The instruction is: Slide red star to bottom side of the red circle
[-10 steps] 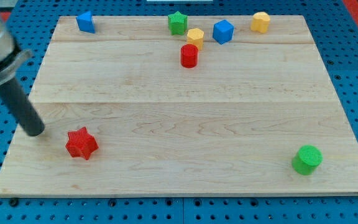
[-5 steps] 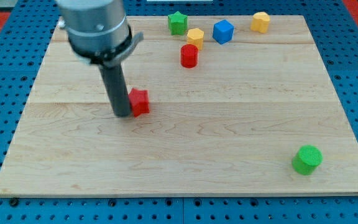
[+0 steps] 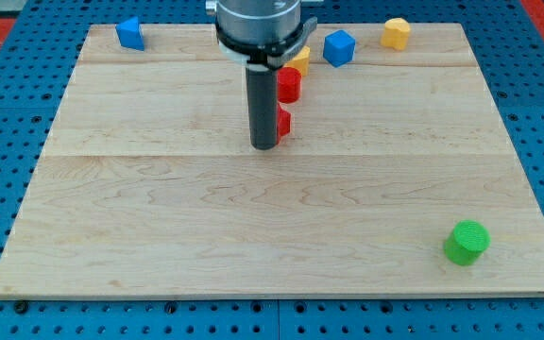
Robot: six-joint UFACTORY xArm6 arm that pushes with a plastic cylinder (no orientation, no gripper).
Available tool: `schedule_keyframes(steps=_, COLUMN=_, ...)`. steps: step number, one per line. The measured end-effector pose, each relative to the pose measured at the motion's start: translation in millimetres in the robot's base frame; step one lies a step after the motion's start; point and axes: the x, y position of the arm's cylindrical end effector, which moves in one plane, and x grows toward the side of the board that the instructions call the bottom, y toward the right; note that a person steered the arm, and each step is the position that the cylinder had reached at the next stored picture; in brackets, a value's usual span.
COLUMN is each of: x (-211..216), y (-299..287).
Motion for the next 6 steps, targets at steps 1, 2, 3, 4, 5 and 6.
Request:
schedule_keyframes(steps=1, x=5, y=5)
schedule_keyframes(steps=2, x=5, y=17)
schedule_keyframes(steps=3, x=8, y=60)
schedule_keyframes(steps=4, x=23, y=-18)
schedule_keyframes(steps=5, x=-16, y=-49)
schedule_keyframes(steps=6, x=-21, y=-23)
